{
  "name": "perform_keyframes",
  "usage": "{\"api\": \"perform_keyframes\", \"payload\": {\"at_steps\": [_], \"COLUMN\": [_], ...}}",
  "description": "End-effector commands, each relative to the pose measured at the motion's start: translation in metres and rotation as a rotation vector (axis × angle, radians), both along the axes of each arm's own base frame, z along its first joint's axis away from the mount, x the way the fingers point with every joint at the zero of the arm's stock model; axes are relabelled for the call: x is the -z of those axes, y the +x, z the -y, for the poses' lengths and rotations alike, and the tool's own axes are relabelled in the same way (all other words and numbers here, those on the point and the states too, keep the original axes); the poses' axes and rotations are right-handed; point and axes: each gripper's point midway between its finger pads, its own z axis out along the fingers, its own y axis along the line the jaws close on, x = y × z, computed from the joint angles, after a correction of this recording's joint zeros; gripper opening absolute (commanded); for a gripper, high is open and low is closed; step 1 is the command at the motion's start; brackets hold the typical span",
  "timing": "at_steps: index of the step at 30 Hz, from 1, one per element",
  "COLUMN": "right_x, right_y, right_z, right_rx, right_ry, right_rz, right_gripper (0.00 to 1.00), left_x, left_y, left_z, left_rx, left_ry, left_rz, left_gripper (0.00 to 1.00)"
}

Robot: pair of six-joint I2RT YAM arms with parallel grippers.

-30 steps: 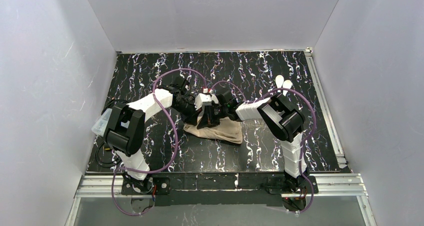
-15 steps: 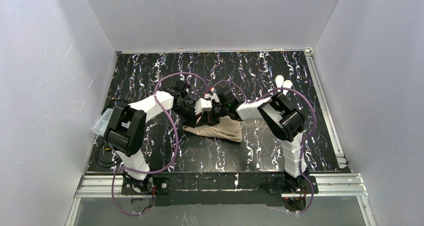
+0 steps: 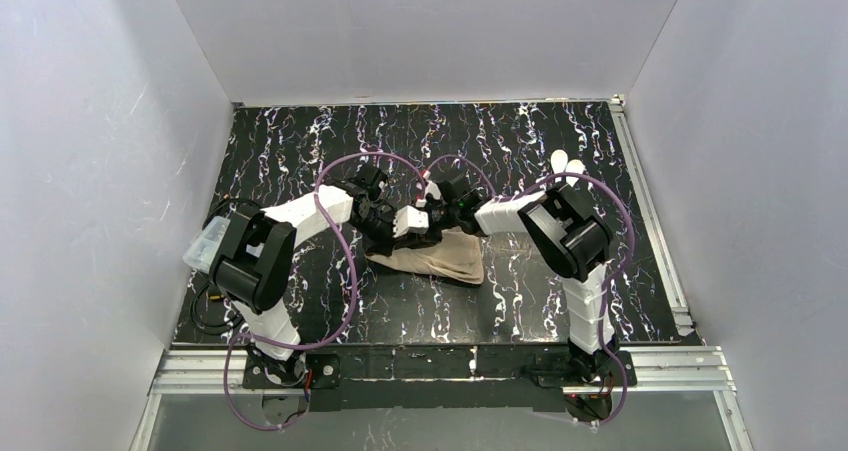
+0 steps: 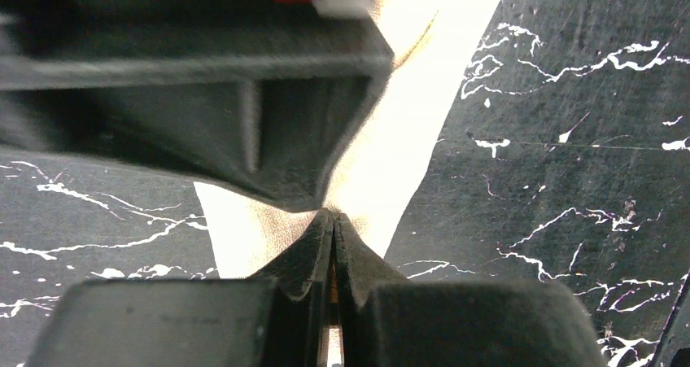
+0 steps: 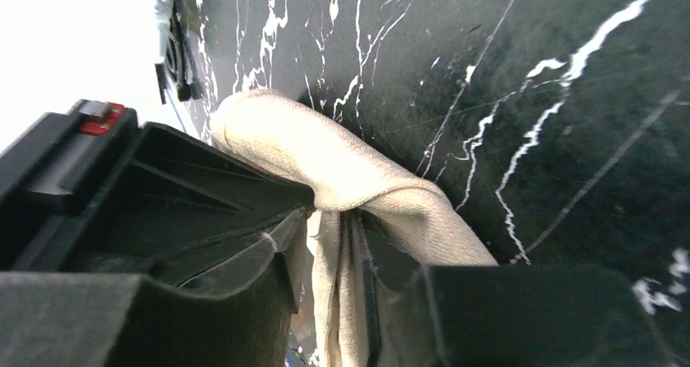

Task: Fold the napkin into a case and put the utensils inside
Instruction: Grasp the top corner of the smaller rectangle folded napkin from the folded napkin, then pick up the 2/3-rectangle-folded napkin at the center of the board.

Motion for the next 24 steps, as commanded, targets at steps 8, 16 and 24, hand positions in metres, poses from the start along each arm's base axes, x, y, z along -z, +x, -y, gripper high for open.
{"api": "perform_keyframes", "payload": {"at_steps": [8,16,24], "right_x": [-0.079,-0.106,-0.172], "right_y": [0.040,0.083,0.115], "right_z": [0.059,0.152,0.198], "right_rx": [0.003,0.163,0.352], "right_ry": [0.060,-0.359,-0.452], "right_rz": [0.276,0.756,1.056], "right_gripper": [0.99,0.99,0.99], "left_x": [0.016,0.014,0.015], "left_y": [-0.028,-0.027,-0.031], "left_z": [-0.026,-0.025,-0.029], "left_rx": [0.046,0.048,0.064], "left_ry": [0.099,0.085,0.097], "left_rz": [-0.048,-0.033,-0.028], "left_gripper": [0.00,0.00,0.00]}}
